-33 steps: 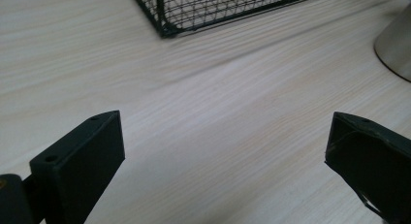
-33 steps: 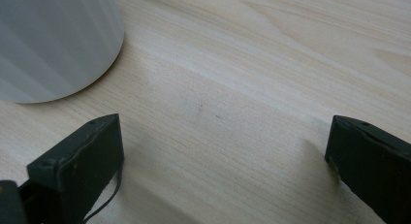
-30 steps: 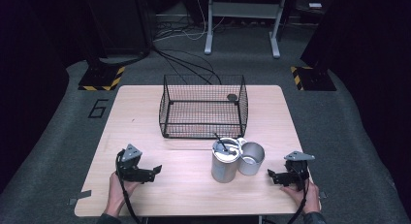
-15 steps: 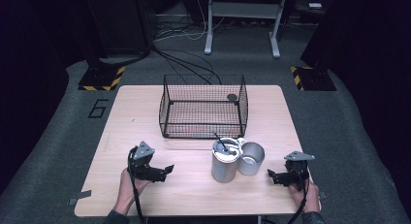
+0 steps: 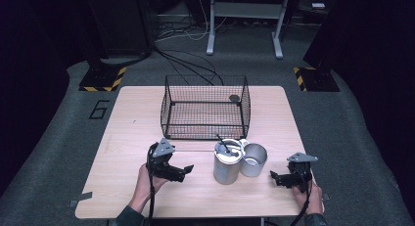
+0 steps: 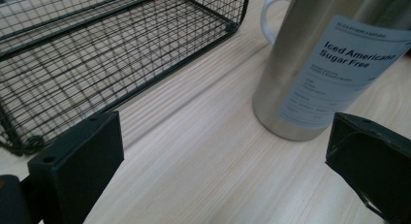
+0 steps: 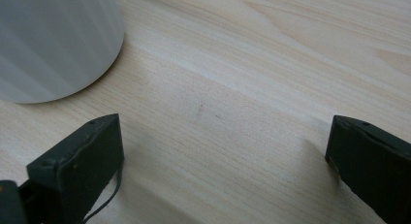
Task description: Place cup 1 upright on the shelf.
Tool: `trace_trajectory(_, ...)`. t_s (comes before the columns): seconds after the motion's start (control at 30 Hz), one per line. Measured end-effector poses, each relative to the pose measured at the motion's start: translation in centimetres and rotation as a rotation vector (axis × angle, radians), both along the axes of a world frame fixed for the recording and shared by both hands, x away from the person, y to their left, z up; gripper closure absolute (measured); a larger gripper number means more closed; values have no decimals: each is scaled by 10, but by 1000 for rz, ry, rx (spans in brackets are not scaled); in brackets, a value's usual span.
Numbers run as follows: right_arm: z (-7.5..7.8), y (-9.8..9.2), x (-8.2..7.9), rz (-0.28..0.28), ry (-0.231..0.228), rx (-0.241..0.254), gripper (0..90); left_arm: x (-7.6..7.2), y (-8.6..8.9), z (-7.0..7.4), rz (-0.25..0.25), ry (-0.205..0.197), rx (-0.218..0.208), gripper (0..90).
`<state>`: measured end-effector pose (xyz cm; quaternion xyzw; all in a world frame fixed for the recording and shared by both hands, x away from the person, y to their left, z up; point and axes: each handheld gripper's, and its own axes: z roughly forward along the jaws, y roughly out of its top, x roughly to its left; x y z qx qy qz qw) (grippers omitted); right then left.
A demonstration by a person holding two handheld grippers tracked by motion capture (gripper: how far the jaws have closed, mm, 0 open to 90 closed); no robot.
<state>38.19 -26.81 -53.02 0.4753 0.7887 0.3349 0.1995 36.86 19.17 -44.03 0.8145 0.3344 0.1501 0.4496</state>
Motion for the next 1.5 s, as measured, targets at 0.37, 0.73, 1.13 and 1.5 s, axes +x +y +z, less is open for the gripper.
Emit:
trace_trajectory(0.37, 0, 0, 0, -2, 0, 3, 0, 2, -30, 9, -87, -11, -13, 0)
trace_trajectory(0.73, 0, 0, 0, -2, -1, 3, 0, 3, -55, 15, -146, -25, -36, 0)
trace_trajectory(1.13, 0, 0, 0, -1, -1, 2, 0, 5, -82, 16, -190, -24, -63, 0)
trace_trajectory(1.5, 0, 0, 0, 0, -1, 1, 0, 11, -100, 12, -223, -23, -98, 0)
